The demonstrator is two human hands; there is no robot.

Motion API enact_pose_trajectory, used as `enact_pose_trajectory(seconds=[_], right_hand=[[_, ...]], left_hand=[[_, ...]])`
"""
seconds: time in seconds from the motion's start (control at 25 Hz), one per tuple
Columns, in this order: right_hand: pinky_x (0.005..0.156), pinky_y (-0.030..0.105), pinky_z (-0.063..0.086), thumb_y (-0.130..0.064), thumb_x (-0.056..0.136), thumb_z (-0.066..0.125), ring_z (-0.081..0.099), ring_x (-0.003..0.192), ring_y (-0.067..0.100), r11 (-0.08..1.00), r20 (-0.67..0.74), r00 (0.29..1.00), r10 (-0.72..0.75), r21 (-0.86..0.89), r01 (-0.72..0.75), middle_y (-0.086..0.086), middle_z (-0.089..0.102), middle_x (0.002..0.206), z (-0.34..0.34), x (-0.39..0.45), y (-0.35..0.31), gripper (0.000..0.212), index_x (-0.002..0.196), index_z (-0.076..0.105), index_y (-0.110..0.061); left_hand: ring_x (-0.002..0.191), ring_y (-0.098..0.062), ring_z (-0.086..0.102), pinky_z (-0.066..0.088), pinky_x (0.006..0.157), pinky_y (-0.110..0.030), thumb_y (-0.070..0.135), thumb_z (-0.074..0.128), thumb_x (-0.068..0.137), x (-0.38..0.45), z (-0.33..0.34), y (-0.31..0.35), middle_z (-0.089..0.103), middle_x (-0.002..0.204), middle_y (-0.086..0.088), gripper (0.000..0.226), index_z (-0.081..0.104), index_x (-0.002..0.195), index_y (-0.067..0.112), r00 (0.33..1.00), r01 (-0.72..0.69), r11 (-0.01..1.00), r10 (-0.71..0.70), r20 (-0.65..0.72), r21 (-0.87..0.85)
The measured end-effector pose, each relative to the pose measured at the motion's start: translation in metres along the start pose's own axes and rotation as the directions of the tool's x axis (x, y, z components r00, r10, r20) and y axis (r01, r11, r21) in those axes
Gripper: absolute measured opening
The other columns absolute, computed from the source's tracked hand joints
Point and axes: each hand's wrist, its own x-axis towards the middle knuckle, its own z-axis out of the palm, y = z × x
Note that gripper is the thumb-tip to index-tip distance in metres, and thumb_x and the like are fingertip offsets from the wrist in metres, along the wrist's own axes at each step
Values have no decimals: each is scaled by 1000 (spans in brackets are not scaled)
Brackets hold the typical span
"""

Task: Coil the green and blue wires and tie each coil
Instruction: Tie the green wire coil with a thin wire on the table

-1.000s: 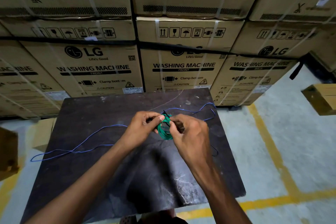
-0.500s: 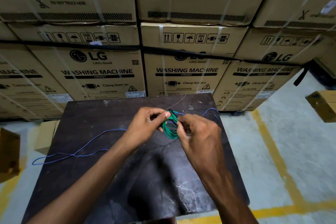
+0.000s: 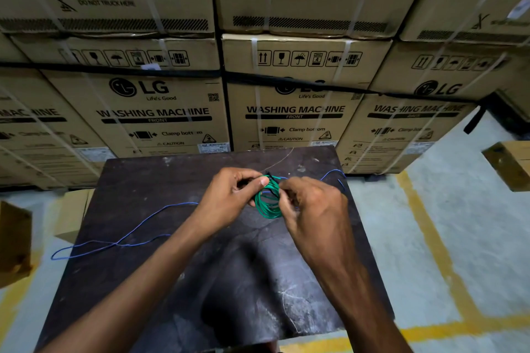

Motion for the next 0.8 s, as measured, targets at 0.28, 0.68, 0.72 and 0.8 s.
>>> enact_pose_trajectory(seconds=[0.28, 0.68, 0.72, 0.8], right_hand=[[56, 38, 49, -15, 85, 62, 60, 65, 25, 1000, 21, 1000, 0, -4, 0, 3, 64, 71, 0, 3, 2, 9, 79, 67, -13], [58, 37, 44, -17, 84, 60, 59, 64, 24, 998, 23, 999, 27, -50, -26, 3, 62, 70, -1, 3, 4, 10, 77, 66, -14], [58, 37, 44, -18, 84, 60, 59, 64, 24, 998, 21, 999, 27, -53, -26, 3, 61, 70, -1, 3, 4, 10, 77, 66, -14], [58, 37, 43, -18, 84, 58, 59, 64, 24, 998, 12, 999, 30, -53, -30, 3, 61, 70, -1, 3, 5, 11, 77, 65, -14]], left_hand=[[74, -8, 66, 53, 63, -26, 31, 61, 93, 0, -1, -1, 78, 88, -5, 23, 79, 98, 17, 999, -36, 997, 36, 12, 62], [71, -6, 66, 53, 61, -22, 32, 61, 93, -1, 1, 2, 78, 86, 0, 24, 79, 97, 17, 997, -63, 988, 67, -25, 140], [70, -4, 66, 52, 61, -20, 32, 61, 93, -1, 1, 2, 77, 85, 1, 23, 79, 96, 18, 997, -68, 987, 73, -24, 148], [70, -1, 65, 50, 61, -16, 31, 62, 93, -1, 1, 2, 77, 85, 2, 21, 78, 96, 19, 996, -77, 984, 82, -26, 163]])
